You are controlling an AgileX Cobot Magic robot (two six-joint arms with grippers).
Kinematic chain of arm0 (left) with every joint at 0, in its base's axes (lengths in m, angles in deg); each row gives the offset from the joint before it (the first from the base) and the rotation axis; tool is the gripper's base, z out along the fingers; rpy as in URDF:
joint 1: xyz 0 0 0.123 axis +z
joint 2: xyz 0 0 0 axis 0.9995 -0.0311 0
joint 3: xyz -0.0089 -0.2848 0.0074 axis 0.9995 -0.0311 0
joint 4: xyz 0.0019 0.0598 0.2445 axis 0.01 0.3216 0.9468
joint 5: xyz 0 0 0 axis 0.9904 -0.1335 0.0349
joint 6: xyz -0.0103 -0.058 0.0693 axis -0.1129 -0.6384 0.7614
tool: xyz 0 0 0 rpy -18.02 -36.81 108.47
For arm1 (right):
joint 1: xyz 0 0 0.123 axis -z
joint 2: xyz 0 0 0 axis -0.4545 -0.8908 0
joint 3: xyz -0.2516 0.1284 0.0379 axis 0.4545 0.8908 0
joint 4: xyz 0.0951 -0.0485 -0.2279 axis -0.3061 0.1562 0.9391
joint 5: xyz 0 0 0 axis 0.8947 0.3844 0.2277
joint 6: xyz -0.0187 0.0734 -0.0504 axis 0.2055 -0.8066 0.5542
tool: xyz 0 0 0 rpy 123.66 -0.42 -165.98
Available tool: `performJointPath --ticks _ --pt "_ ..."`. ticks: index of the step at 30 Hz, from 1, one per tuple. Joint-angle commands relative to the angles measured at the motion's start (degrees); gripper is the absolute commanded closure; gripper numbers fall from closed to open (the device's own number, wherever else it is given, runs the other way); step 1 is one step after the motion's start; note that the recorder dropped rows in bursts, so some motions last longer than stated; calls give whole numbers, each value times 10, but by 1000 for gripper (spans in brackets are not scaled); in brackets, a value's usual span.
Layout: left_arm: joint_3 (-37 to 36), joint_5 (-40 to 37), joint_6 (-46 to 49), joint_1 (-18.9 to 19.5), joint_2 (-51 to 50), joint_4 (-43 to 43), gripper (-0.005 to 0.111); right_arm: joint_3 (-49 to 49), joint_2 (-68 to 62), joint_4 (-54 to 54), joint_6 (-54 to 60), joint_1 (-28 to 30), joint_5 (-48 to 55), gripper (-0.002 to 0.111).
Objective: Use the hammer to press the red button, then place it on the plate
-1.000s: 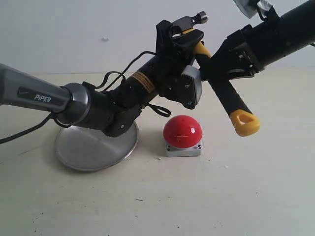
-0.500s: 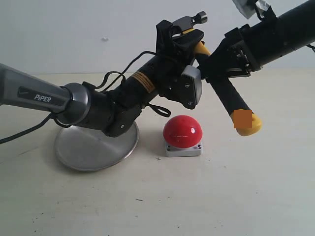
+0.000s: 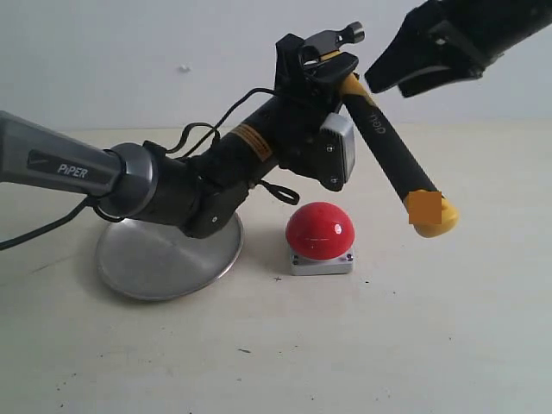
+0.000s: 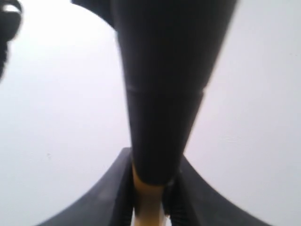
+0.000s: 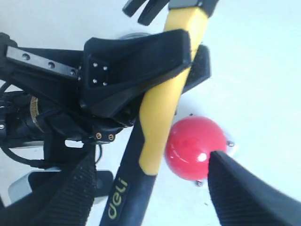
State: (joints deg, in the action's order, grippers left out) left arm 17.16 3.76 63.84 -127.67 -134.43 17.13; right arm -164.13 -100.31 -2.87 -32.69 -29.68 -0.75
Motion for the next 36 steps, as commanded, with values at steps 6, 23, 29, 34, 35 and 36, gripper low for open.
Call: performJointPath --ticks 6,23,29,34,35,36 --pt "23 -228 -8 -1 39 -22 107 -46 82 167 -83 -3 -49 47" --pt "113 -556 -30 -2 71 -102 107 -45 68 521 -200 -241 -13 45" --pt "112 -587 -30 -2 71 -102 107 -45 67 568 -199 -295 1 45" --pt "126 -628 -28 -2 72 -102 107 -44 56 568 -199 -315 1 45" --pt "131 -637 -28 -2 72 -102 107 -44 52 570 -201 -320 1 45" --pt "136 -647 -28 -2 72 -102 107 -43 48 570 -201 -323 1 45"
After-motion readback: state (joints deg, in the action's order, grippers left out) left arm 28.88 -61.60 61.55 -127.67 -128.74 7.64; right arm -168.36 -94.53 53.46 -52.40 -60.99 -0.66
